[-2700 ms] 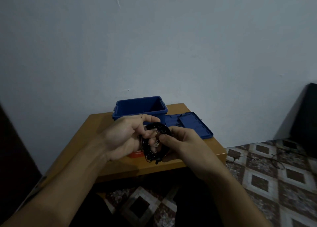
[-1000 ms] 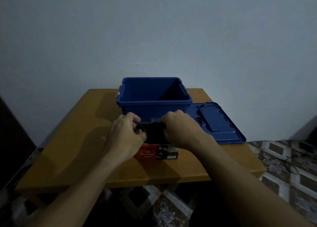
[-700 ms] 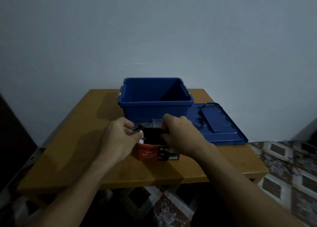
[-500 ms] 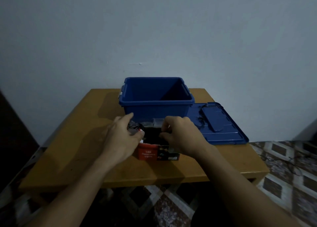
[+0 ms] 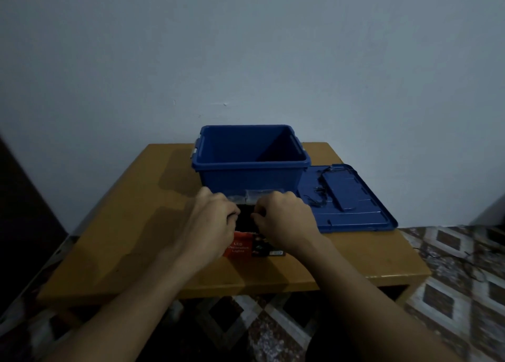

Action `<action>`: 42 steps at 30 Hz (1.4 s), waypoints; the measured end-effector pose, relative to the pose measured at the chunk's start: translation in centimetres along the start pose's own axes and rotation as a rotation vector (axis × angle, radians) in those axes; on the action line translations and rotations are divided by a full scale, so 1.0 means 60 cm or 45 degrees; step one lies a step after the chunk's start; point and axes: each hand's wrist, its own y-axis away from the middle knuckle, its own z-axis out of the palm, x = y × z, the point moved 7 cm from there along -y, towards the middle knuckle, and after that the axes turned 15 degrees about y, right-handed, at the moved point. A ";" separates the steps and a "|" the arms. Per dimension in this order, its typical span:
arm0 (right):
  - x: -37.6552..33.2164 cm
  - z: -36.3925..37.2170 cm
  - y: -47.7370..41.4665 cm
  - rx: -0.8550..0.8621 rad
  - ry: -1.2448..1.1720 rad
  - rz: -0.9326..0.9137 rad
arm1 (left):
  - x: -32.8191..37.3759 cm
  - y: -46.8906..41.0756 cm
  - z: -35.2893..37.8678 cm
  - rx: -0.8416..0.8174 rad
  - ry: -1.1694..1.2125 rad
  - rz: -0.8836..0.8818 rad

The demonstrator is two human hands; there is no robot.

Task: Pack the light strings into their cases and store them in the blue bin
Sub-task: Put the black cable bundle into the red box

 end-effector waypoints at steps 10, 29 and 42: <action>0.003 -0.009 0.021 0.024 -0.147 -0.141 | 0.004 0.020 0.020 -0.744 -0.201 -0.207; 0.041 0.002 0.062 0.085 -0.361 -0.022 | 0.002 0.038 -0.007 -0.459 0.203 -0.180; 0.044 -0.008 0.061 0.307 -0.514 -0.031 | -0.028 0.010 -0.053 0.049 0.826 -0.378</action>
